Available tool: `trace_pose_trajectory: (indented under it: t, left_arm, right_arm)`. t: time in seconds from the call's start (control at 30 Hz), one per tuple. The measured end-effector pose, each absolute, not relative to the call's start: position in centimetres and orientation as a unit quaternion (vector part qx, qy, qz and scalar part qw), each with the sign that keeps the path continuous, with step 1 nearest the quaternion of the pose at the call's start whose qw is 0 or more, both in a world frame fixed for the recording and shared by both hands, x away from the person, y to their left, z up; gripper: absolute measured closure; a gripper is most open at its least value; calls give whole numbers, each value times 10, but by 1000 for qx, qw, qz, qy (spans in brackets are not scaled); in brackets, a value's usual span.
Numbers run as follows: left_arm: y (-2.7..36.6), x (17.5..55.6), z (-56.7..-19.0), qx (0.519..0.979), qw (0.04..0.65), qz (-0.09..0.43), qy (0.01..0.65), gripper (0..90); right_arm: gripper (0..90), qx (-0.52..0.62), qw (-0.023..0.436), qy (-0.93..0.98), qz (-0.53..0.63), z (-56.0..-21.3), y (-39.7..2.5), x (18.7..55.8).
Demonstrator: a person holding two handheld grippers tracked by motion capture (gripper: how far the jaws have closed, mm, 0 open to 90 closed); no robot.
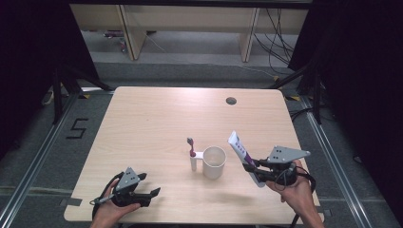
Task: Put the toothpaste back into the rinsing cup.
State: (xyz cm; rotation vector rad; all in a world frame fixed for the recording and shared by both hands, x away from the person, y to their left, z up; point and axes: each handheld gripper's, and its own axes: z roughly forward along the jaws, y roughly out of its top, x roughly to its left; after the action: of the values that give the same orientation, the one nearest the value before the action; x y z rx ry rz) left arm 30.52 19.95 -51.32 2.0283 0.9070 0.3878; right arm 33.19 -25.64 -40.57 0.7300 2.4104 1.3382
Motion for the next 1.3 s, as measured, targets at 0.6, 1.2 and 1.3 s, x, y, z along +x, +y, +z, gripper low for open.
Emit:
trace_pose_trajectory:
  t: [0.6, 1.2, 1.3]
  left_arm:
    - [200, 305, -513, 814, 427, 157, 360, 229]
    - [199, 305, -513, 810, 436, 154, 362, 229]
    - [199, 305, -513, 807, 439, 154, 362, 229]
  right_arm:
    - [765, 255, 147, 769, 568, -389, -208, 378]
    - [765, 250, 114, 759, 590, -407, -167, 399]
    - [765, 244, 113, 766, 584, -414, -164, 400]
